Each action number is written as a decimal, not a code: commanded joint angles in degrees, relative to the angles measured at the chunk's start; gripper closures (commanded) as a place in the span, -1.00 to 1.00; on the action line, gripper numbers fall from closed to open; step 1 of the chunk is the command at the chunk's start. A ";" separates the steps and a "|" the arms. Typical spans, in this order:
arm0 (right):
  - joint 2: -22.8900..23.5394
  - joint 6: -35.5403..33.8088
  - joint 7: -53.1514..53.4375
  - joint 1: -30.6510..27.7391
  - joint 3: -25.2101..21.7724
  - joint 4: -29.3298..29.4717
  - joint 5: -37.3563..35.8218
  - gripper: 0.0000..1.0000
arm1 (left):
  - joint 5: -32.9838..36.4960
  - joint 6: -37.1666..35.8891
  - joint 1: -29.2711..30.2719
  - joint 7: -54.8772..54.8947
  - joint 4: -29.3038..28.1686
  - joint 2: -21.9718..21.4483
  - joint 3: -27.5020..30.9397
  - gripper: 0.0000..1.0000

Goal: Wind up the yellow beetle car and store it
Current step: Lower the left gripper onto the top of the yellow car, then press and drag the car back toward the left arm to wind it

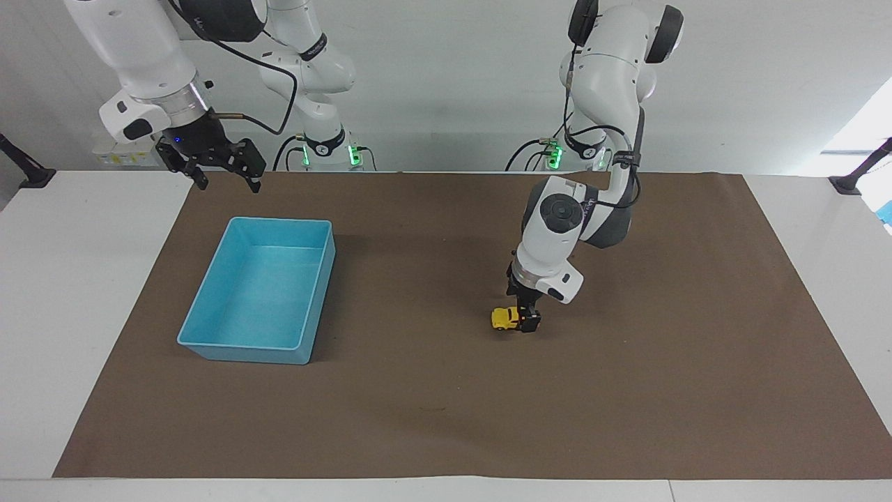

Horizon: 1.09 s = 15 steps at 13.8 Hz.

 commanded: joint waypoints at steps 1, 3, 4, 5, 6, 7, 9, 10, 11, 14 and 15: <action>-0.58 0.76 0.89 -0.64 0.49 -0.96 0.74 -1.00 | 1.03 -0.36 -0.33 2.94 -0.19 -0.42 0.46 0.68; -0.58 0.76 0.89 -0.64 0.49 -0.96 0.83 -1.00 | 1.03 -0.45 -0.42 5.23 -0.19 -0.42 0.46 1.00; -0.50 0.76 0.89 -0.64 0.49 -0.96 0.83 -1.00 | 1.03 -0.45 -0.42 6.11 -0.19 -0.42 0.46 1.00; -0.58 0.76 0.89 -0.64 0.49 -0.96 0.83 -1.00 | 1.03 -0.45 -0.68 8.12 -0.27 -0.42 0.46 1.00; -0.58 0.76 0.89 -0.64 0.49 -0.96 0.74 -1.00 | 1.03 -0.45 -0.60 11.19 -0.45 -0.42 0.38 1.00; -0.58 0.76 0.89 -0.64 0.49 -0.96 0.83 -1.00 | 0.94 -0.63 -0.60 11.39 -0.54 -0.42 0.38 1.00; -0.58 0.76 0.89 -0.64 0.49 -0.96 0.74 -1.00 | 0.15 0.07 0.71 11.05 -1.06 -0.42 0.38 1.00; -0.58 0.76 0.89 -0.64 0.49 -0.96 0.74 -1.00 | -0.11 0.25 1.94 10.34 -1.24 -0.33 0.38 1.00; -0.58 0.76 0.89 -0.64 0.49 -0.96 0.83 -1.00 | -0.29 0.25 2.13 9.55 -1.59 -0.42 0.38 1.00; -0.58 0.76 0.89 -0.64 0.49 -0.96 0.74 -1.00 | -0.29 0.51 3.09 8.32 -2.82 -0.68 0.38 1.00; -0.58 0.76 0.89 -0.64 0.49 -0.96 0.83 -1.00 | -0.29 0.60 3.44 8.40 -3.52 -0.77 0.46 1.00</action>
